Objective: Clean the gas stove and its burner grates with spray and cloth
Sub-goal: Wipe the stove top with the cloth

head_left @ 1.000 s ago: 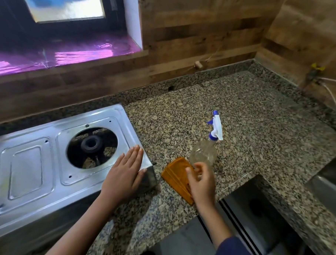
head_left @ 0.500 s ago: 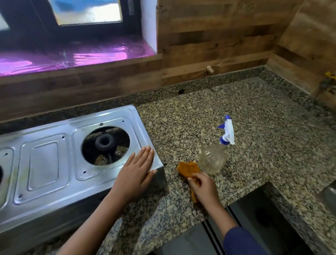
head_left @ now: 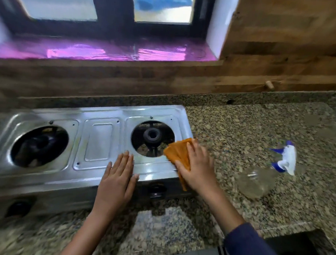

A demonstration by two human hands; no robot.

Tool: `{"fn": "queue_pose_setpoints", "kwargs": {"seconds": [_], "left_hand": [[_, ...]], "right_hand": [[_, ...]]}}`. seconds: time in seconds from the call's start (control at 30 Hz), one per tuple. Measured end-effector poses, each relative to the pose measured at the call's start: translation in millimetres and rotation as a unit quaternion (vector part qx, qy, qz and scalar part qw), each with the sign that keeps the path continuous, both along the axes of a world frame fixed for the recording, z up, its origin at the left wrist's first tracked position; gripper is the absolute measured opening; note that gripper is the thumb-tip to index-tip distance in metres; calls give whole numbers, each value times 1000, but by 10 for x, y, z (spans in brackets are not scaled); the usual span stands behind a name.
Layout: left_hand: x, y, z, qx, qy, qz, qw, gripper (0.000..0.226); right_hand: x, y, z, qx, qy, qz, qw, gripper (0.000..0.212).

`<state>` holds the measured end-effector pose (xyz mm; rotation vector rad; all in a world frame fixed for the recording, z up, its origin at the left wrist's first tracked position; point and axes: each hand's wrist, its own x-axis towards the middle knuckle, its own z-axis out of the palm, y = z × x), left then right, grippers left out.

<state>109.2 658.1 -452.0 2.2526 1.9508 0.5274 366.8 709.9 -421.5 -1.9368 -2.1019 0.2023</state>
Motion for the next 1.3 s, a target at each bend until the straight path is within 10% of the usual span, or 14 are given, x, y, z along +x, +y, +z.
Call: {"fn": "queue_pose_setpoints", "kwargs": {"seconds": [0.3,0.63,1.0,1.3], "left_hand": [[-294,-109,-44,-28,10,14,999,66],[-402,-2,165,-89,-420,76,900,91],[-645,-40,268,-162,-378,13,912,97],[-839,73,405,-191,-524,26,830,119]], "right_hand": [[-391,62,-105,-48,-10,34,998,59],[-1951,-100,-65,-86,51,222,970,58],[-258,-142,-84,-26,8,-43,999,61],[-2220,-262,-157,-41,44,104,993,58]]}}
